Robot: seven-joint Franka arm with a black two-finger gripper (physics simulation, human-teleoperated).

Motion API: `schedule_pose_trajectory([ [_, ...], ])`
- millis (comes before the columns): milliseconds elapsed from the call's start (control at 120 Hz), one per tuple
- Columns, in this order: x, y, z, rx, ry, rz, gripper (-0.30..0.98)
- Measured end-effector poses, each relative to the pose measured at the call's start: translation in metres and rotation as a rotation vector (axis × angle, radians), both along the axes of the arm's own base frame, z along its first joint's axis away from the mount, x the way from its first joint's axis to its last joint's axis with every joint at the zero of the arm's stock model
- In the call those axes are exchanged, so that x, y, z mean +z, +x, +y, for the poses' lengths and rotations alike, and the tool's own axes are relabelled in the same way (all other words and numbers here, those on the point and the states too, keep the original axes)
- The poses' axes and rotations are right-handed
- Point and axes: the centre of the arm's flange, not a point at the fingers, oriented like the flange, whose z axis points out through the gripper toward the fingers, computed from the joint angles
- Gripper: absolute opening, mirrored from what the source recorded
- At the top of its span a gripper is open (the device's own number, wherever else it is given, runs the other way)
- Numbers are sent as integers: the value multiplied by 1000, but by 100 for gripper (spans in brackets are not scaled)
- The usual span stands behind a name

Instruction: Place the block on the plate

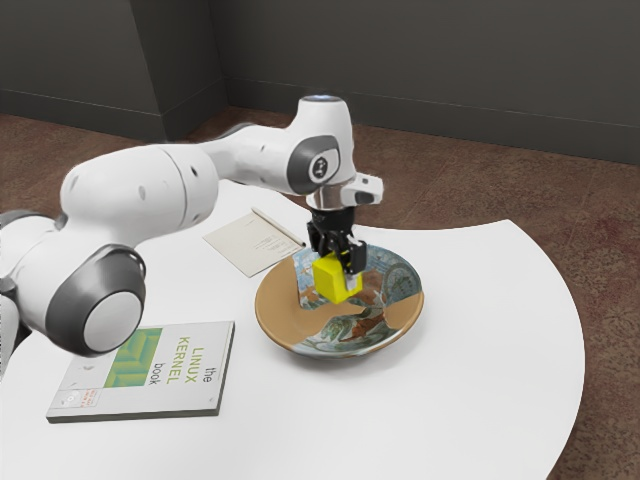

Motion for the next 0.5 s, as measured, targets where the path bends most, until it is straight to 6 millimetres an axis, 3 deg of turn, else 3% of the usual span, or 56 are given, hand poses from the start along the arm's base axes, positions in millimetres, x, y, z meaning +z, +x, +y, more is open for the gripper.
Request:
schedule_pose_trajectory([
  [183, -19, 4, 7, 8, -12, 10, 42],
  [500, -12, 5, 7, -9, -26, -5, 62],
])
